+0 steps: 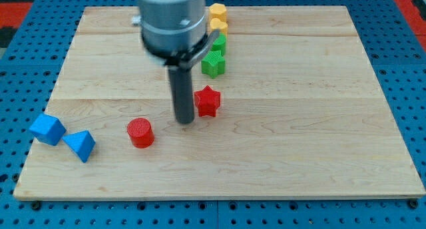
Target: Slide the red star close to the green star
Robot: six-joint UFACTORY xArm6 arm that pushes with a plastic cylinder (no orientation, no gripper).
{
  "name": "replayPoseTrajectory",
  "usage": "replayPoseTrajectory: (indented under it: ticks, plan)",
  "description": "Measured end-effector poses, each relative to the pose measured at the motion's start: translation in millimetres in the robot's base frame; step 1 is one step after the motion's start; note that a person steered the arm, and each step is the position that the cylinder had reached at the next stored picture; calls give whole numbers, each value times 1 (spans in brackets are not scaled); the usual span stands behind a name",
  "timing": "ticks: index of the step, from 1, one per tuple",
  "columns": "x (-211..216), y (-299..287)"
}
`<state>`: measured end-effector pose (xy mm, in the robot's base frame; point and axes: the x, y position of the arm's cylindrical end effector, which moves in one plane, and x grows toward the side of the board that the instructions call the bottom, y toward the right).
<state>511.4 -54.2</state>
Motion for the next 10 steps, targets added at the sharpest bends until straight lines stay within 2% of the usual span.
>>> replayPoseTrajectory:
  ticks: [1, 3, 4, 5, 6, 8, 9, 10]
  plan:
    - [13, 60]
    - [-23, 10]
    - [-30, 26]
    - [-19, 54]
    - [10, 91]
    - [-44, 55]
    - [-16, 56]
    - [61, 54]
